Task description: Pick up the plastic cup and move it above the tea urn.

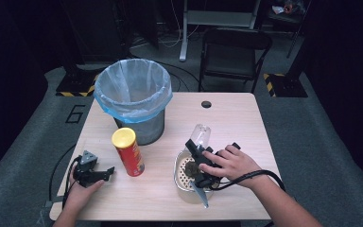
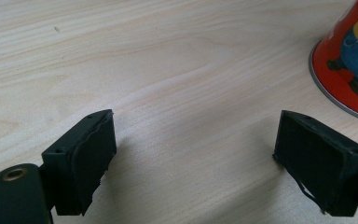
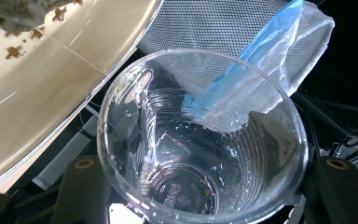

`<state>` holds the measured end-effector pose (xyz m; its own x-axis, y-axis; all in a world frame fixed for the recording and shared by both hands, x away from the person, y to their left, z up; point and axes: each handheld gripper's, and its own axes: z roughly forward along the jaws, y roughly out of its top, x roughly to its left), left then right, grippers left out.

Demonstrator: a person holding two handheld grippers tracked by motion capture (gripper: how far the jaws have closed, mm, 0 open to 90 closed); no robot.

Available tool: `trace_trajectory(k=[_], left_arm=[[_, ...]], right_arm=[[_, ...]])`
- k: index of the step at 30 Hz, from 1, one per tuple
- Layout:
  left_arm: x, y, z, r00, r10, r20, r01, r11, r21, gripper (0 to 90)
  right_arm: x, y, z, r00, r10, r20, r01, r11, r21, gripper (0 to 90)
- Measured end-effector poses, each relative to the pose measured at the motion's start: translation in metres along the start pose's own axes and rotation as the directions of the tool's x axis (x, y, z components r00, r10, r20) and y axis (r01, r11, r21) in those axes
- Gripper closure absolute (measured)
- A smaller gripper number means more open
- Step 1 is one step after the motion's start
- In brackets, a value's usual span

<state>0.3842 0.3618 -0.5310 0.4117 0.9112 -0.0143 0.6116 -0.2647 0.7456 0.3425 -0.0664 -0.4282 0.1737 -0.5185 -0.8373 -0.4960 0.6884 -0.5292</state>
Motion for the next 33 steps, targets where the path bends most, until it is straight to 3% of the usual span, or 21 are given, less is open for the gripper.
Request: trace_trajectory(k=[13, 14, 15, 16, 17, 23, 24, 25, 26, 27, 29, 30, 31, 33], left_arm=[[0.0, 0.0, 0.0, 1.0, 0.0, 0.0, 0.0, 1.0, 0.0, 12.3], [0.0, 0.0, 0.0, 1.0, 0.0, 0.0, 0.0, 1.0, 0.0, 12.3], [0.0, 0.0, 0.0, 1.0, 0.001, 0.0, -0.001, 1.0, 0.0, 12.3], [-0.0001, 0.0, 0.0001, 1.0, -0.001, 0.0, 0.001, 1.0, -0.001, 12.3], [0.0, 0.0, 0.0, 1.0, 0.0, 0.0, 0.0, 1.0, 0.0, 12.3], [0.0, 0.0, 0.0, 1.0, 0.0, 0.0, 0.0, 1.0, 0.0, 12.3], [0.0, 0.0, 0.0, 1.0, 0.0, 0.0, 0.0, 1.0, 0.0, 12.3], [0.0, 0.0, 0.0, 1.0, 0.0, 0.0, 0.0, 1.0, -0.001, 12.3], [0.0, 0.0, 0.0, 1.0, 0.0, 0.0, 0.0, 1.0, 0.0, 12.3], [0.0, 0.0, 0.0, 1.0, 0.0, 0.0, 0.0, 1.0, -0.001, 12.3], [0.0, 0.0, 0.0, 1.0, 0.0, 0.0, 0.0, 1.0, -0.001, 12.3], [0.0, 0.0, 0.0001, 1.0, -0.001, 0.0, 0.001, 1.0, -0.001, 12.3], [0.0, 0.0, 0.0, 1.0, -0.001, 0.0, 0.001, 1.0, 0.0, 12.3], [0.0, 0.0, 0.0, 1.0, 0.0, 0.0, 0.0, 1.0, 0.0, 12.3]], right_arm=[[-0.0004, 0.0001, -0.0004, 0.9999, 0.013, 0.002, -0.013, 1.0, -0.005, 38.1], [-0.0043, -0.001, -0.0014, 0.9984, -0.053, -0.016, 0.053, 0.999, 0.003, 38.1], [-0.0039, -0.0011, -0.0016, 0.9981, -0.054, -0.029, 0.055, 0.999, 0.003, 38.1], [-0.0033, -0.0009, -0.0019, 0.9985, -0.048, -0.027, 0.048, 0.999, 0.004, 38.2], [0.0007, 0.0008, -0.0028, 0.9999, 0.013, -0.009, -0.013, 1.0, 0.021, 38.2], [-0.0004, -0.0003, -0.003, 0.9995, 0.025, 0.02, -0.026, 0.999, 0.043, 38.2], [-0.0038, -0.0013, -0.003, 0.9998, -0.007, 0.017, 0.006, 0.999, 0.035, 38.2], [-0.0013, -0.0003, -0.0034, 0.9985, 0.039, 0.038, -0.04, 0.998, 0.047, 38.2], [-0.0033, -0.0009, -0.0037, 0.9992, 0.028, 0.03, -0.029, 0.999, 0.041, 38.1], [-0.0037, -0.0009, -0.0043, 0.9981, 0.045, 0.041, -0.047, 0.998, 0.042, 38.1], [-0.0075, -0.002, -0.0045, 0.9917, 0.103, 0.078, -0.106, 0.994, 0.041, 38.1], [-0.0081, -0.0019, -0.0044, 0.9778, 0.145, 0.152, -0.153, 0.987, 0.048, 38.0], [-0.0076, -0.0022, -0.0049, 0.9686, 0.193, 0.157, -0.203, 0.978, 0.052, 38.0], [-0.0089, -0.0026, -0.0074, 0.936, 0.29, 0.199, -0.306, 0.951, 0.053, 37.9]])
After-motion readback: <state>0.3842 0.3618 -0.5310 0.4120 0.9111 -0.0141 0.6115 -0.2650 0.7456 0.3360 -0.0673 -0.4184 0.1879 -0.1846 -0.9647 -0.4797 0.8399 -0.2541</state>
